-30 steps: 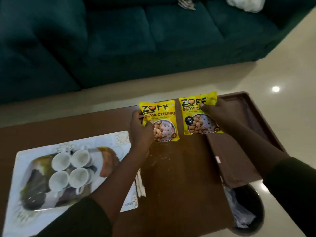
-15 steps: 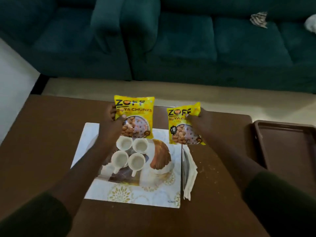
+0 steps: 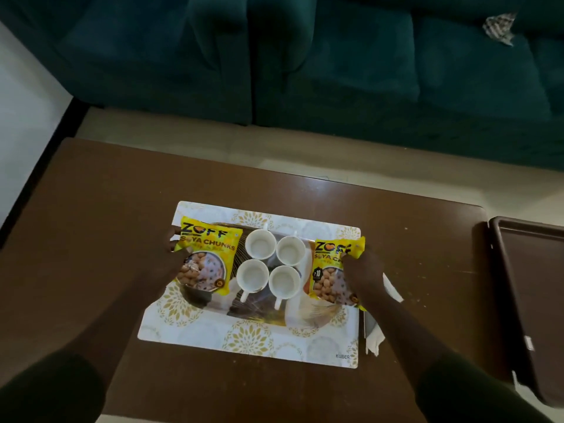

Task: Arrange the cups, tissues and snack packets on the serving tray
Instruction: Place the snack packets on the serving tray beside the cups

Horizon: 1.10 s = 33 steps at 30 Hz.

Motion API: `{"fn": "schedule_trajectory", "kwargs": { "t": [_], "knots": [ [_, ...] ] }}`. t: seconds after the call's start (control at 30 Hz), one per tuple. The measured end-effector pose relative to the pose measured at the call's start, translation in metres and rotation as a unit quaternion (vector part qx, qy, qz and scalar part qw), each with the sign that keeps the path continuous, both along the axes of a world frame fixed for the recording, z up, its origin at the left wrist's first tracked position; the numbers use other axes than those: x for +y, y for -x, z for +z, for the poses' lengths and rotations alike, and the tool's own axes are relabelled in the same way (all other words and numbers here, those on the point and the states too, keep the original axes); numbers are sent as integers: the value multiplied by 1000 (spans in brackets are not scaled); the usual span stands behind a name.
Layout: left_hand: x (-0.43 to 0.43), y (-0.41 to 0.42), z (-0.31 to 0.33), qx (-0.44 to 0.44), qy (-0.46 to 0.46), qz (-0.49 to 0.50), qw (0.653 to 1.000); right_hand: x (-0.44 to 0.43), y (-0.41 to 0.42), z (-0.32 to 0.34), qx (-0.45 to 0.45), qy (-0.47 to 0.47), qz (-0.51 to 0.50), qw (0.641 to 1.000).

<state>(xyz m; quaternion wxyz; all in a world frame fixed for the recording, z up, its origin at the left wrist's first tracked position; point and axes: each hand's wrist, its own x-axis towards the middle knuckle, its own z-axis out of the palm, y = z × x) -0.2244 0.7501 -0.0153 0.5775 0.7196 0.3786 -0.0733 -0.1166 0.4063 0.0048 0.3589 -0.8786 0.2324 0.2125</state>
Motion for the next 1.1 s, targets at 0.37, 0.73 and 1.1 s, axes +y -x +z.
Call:
{"fn": "schedule_trajectory", "kwargs": {
  "t": [0.37, 0.73, 1.1],
  "knots": [
    [-5, 0, -9, 41, 33, -45, 998, 19, 21, -23, 29, -40, -3, 999],
    [-22, -2, -16, 44, -28, -45, 998, 11, 30, -30, 20, -72, 30, 997],
    [-24, 0, -7, -5, -297, -132, 946, -3, 26, -18, -94, 124, 90, 984]
  ]
}}
